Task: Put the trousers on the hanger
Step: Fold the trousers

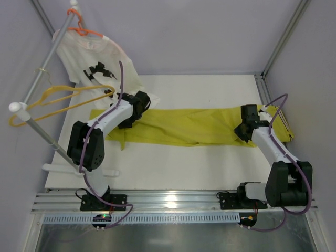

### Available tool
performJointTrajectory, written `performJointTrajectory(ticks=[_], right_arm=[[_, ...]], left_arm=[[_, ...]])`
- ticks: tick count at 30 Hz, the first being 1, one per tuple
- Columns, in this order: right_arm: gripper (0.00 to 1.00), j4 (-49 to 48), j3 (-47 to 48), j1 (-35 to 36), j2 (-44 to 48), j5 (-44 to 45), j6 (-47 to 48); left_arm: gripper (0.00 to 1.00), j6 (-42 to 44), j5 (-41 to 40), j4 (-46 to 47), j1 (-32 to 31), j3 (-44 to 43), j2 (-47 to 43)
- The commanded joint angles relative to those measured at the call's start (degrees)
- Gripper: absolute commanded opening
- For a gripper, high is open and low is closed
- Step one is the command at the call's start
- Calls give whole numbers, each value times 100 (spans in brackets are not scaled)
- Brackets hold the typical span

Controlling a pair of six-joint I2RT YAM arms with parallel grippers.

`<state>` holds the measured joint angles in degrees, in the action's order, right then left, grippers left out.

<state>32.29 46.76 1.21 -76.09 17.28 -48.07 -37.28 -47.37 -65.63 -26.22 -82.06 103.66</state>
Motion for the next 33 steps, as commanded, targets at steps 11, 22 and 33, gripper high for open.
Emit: performJointTrajectory(ticks=[11,22,33], right_arm=[[4,-30,-106,-209,526,13,316],[4,-188,-159,-209,473,-181,351],[4,-197,-132,-209,525,-260,404]], left_arm=[[59,-51,-103,-352,-85,95,-741],[60,-631,-719,-1320,-164,-12,-715],[59,-421,19,-231,-138,727,-1357]])
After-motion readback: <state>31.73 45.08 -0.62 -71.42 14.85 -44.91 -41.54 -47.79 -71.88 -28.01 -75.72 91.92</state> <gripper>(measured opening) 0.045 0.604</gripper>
